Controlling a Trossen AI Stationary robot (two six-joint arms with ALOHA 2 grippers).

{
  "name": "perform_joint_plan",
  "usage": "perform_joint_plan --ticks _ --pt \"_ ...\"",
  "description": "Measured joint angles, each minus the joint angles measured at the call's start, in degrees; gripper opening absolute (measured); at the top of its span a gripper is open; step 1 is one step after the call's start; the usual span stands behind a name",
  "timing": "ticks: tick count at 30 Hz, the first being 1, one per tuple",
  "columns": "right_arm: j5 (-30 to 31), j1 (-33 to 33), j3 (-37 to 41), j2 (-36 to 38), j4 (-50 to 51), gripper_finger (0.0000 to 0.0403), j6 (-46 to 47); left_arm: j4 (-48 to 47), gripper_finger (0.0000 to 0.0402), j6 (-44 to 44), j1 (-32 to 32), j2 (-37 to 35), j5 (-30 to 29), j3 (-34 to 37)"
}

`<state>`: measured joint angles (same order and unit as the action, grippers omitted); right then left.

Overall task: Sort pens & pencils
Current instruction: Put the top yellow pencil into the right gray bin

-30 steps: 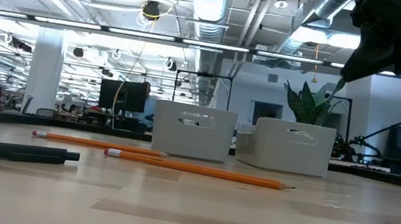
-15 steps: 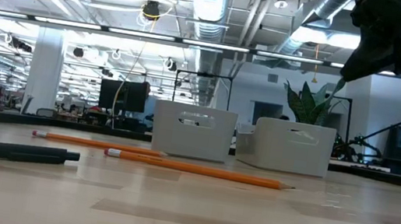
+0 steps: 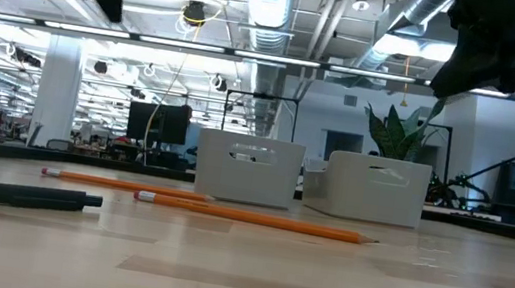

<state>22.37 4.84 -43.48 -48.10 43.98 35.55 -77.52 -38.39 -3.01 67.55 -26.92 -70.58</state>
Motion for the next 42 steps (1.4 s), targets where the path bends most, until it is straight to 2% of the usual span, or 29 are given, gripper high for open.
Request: perform_joint_plan --ticks 5,8,10,13,22,30,33,42 --pt "0.0 0.0 0.0 -0.02 -0.43 0.0141 0.0 4.33 0.0073 -3.38 0.64 -0.02 4.16 8.2" --pt "0.01 0.0 0.0 -0.01 -0.62 0.0142 0.0 8.06 0.0073 -4.65 0.7 -0.02 4.77 11.23" --pt "0.0 0.0 0.0 0.0 -0.85 0.0143 0.0 9.26 0.0073 -3.66 0.74 -0.02 7.45 12.12" --pt "0.0 0.0 0.0 0.0 -1.15 0.0144 0.0 12.2 0.0073 0.89 0.72 -0.02 12.27 12.88" --pt "0.02 0.0 0.0 0.0 -1.18 0.0142 -0.02 19.53 0.0077 5.38 0.72 -0.04 16.21 12.89" --pt "0.02 0.0 0.0 0.0 -1.15 0.0141 -0.03 19.92 0.014 14.57 0.72 -0.04 16.32 12.89" --pt "0.02 0.0 0.0 -0.02 -1.15 0.0141 -0.03 21.58 0.0161 15.59 0.72 -0.04 16.75 12.89" --pt "0.02 0.0 0.0 0.0 -1.13 0.0142 -0.07 25.8 0.0176 21.07 -0.16 -0.04 22.86 12.89"
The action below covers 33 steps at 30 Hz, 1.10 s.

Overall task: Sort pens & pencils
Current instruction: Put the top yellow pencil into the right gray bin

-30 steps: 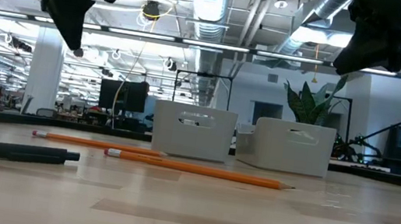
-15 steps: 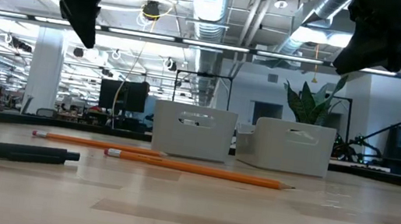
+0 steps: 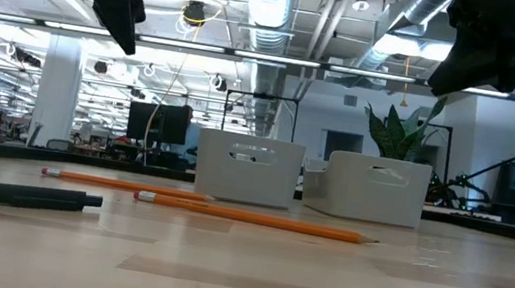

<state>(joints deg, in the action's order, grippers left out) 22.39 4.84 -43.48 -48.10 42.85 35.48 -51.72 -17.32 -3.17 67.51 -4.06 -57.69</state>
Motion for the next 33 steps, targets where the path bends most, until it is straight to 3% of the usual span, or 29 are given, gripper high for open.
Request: perform_joint_plan --ticks 6,21,33 --pt "0.18 0.0 0.0 0.0 0.04 0.0143 -0.02 -0.29 0.0174 1.14 -0.32 0.0 0.82 0.12" --pt "0.17 0.0 -0.01 0.0 -0.02 0.0144 0.02 4.05 0.0174 3.11 -0.32 1.52 1.7 10.63" --pt "0.19 0.0 -0.01 0.0 -0.04 0.0143 0.03 6.38 0.0174 3.19 -0.32 13.79 2.91 11.61"
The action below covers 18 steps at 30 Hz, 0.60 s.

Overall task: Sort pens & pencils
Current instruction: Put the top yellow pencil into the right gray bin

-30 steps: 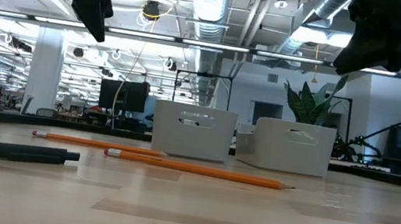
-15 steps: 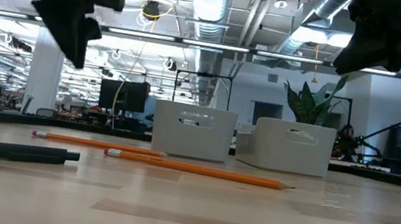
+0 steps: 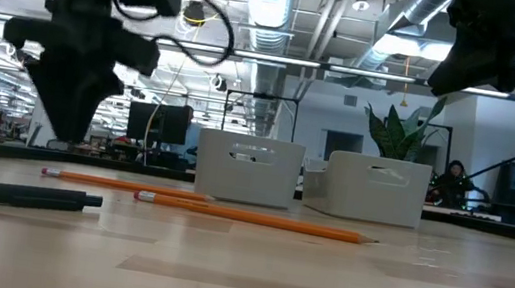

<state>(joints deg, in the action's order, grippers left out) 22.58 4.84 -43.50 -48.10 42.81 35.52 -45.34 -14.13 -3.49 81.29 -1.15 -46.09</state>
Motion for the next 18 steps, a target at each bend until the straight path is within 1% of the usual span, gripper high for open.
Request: perform_joint_plan --ticks 7,14,18 --pt "-0.01 -0.01 -0.01 0.0 0.0 0.0141 0.01 -0.08 0.0174 0.29 0.0 5.7 0.49 0.0" --pt "-0.01 0.0 -0.01 0.0 0.0 0.0144 0.01 0.69 0.0174 1.49 0.42 8.81 0.47 -0.02" --pt "-0.01 -0.01 0.01 -0.01 0.0 0.0143 0.01 1.99 0.0174 2.54 1.58 8.9 0.44 -0.04"
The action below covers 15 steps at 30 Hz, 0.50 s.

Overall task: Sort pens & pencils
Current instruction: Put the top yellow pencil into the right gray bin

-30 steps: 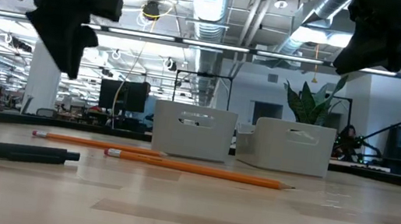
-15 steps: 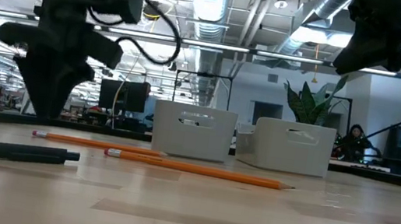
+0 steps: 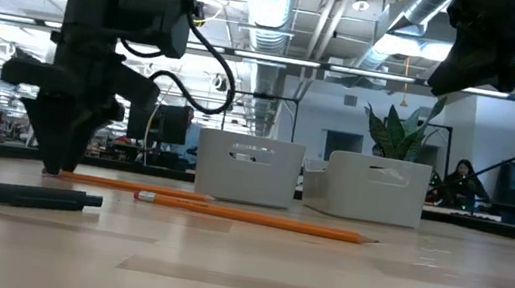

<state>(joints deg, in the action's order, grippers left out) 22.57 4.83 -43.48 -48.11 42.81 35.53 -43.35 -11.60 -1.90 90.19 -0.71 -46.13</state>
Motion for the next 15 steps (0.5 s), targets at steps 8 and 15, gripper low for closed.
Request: perform_joint_plan --ticks 8,15 --pt "-0.01 0.01 -0.01 -0.01 0.03 0.0143 0.0 0.83 0.0174 4.59 3.68 -0.15 4.52 0.0" --pt "-0.02 0.01 -0.01 0.0 0.04 0.0141 0.0 0.85 0.0174 7.58 5.19 -0.15 6.55 0.0"
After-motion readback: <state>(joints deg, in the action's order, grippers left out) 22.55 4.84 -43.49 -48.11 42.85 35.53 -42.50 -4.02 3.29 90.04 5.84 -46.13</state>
